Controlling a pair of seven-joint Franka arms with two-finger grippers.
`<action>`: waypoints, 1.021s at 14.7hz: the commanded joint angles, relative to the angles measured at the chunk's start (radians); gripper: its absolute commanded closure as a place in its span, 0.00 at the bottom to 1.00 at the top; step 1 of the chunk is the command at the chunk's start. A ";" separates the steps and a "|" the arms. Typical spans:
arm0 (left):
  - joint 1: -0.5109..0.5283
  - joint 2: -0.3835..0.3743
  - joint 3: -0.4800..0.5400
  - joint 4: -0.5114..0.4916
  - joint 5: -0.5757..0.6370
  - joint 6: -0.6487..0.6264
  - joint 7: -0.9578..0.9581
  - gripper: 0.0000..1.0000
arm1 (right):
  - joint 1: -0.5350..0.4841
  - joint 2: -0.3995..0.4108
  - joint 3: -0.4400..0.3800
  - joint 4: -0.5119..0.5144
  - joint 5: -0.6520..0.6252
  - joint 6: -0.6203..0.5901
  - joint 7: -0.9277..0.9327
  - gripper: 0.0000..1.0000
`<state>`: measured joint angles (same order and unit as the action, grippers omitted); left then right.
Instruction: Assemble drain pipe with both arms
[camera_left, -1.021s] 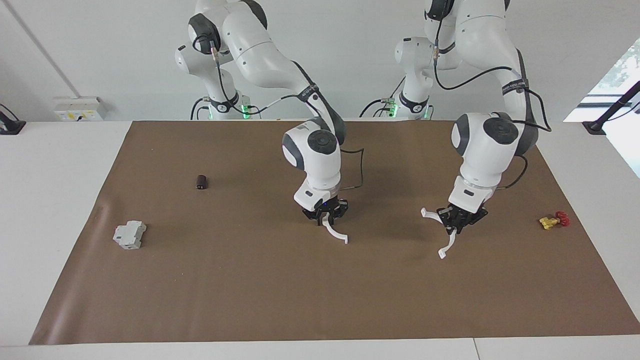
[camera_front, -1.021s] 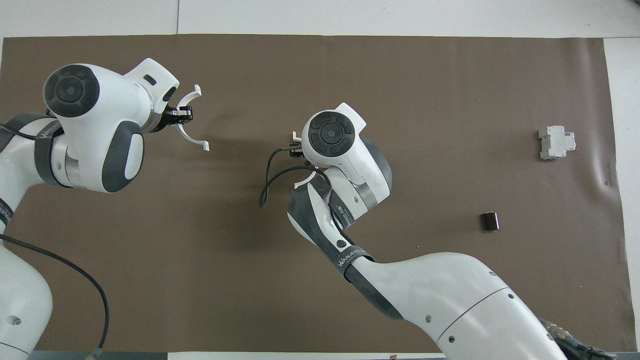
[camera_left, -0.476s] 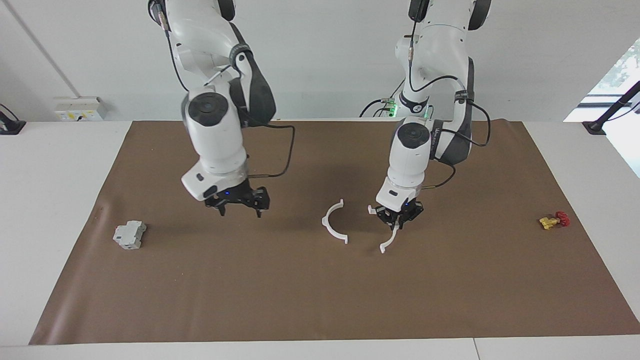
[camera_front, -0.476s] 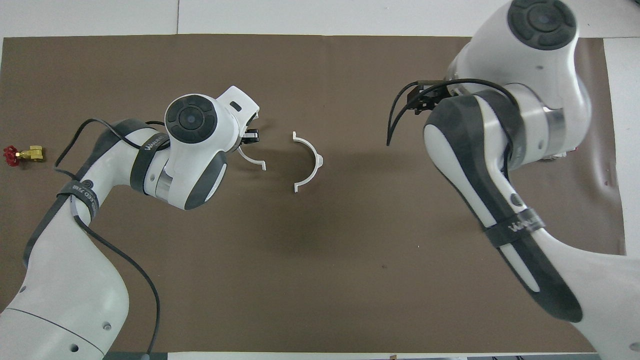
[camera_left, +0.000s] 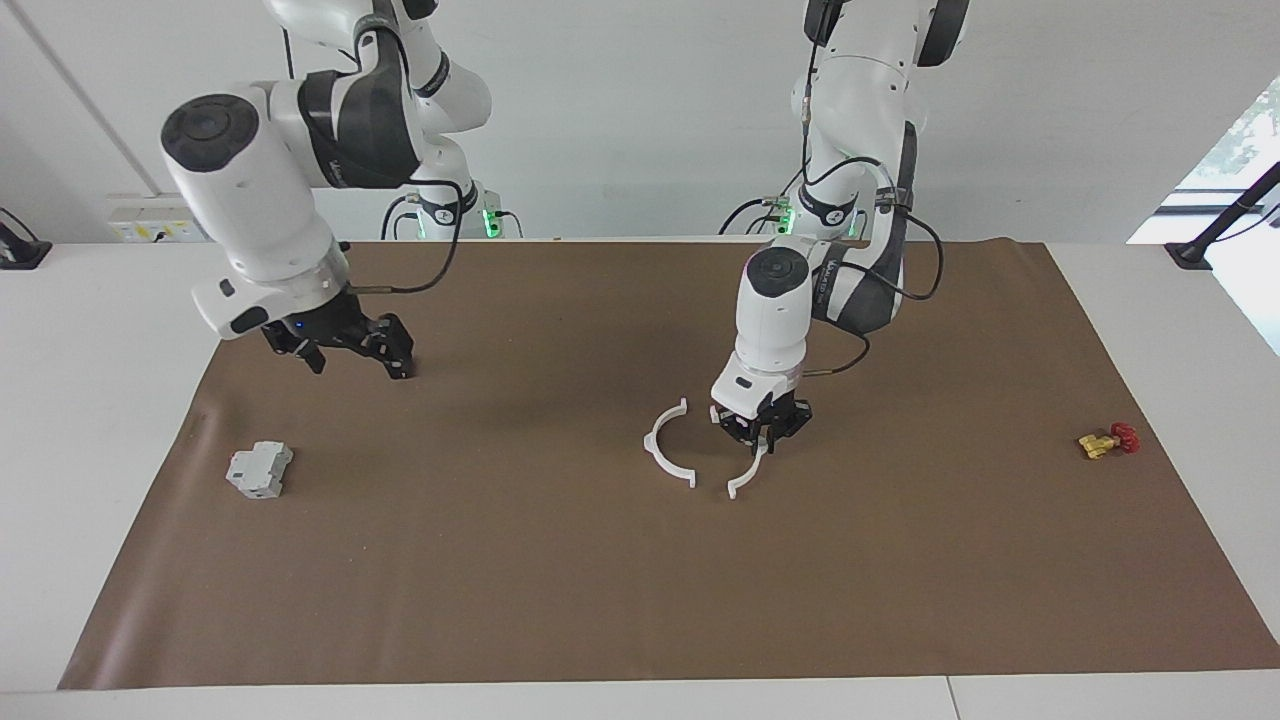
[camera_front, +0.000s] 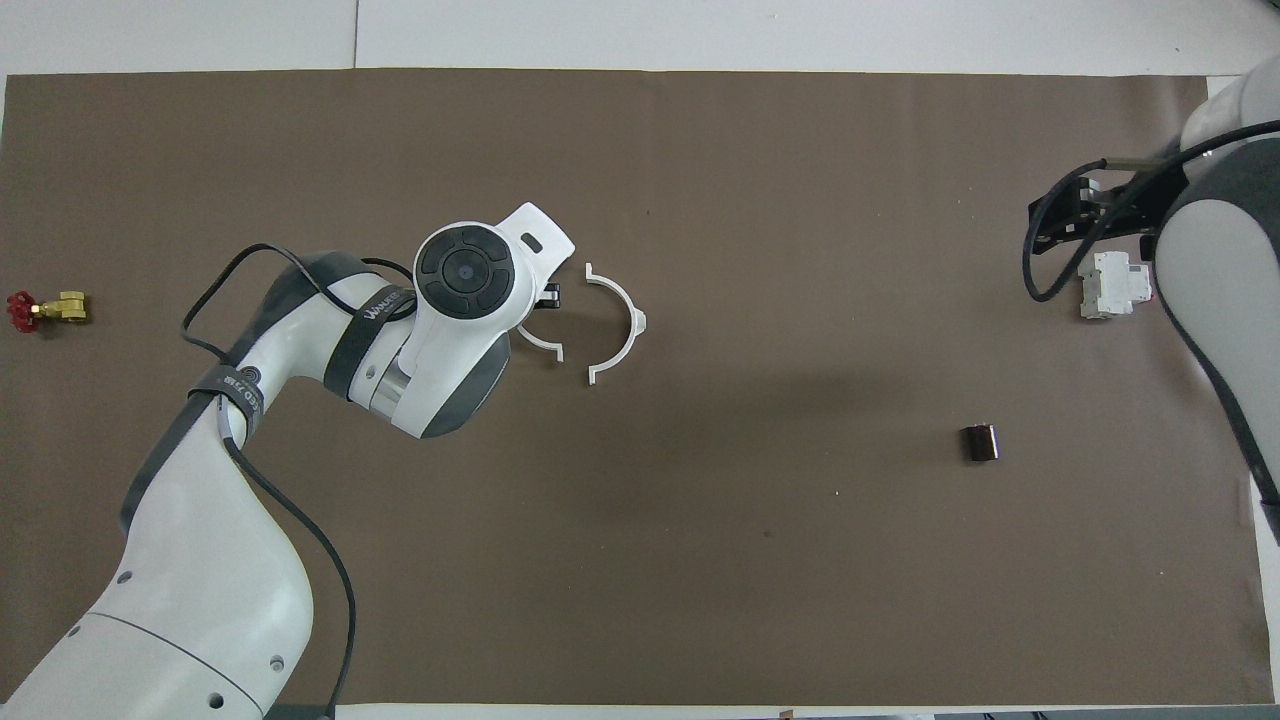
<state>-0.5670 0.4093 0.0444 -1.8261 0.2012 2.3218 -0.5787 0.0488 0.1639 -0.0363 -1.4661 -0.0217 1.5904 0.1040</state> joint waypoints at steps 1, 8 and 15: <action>-0.028 0.013 0.014 -0.005 0.032 0.030 -0.023 1.00 | -0.053 -0.095 0.012 -0.033 0.015 -0.084 -0.107 0.00; -0.044 0.009 0.011 -0.036 0.032 0.070 -0.021 1.00 | -0.024 -0.205 -0.046 -0.108 0.005 -0.113 -0.148 0.00; -0.065 0.005 0.009 -0.051 0.032 0.080 -0.021 1.00 | -0.026 -0.222 -0.056 -0.148 0.016 -0.081 -0.158 0.00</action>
<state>-0.6175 0.4233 0.0425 -1.8564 0.2103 2.3787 -0.5797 0.0147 -0.0237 -0.0755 -1.5549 -0.0184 1.4754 -0.0285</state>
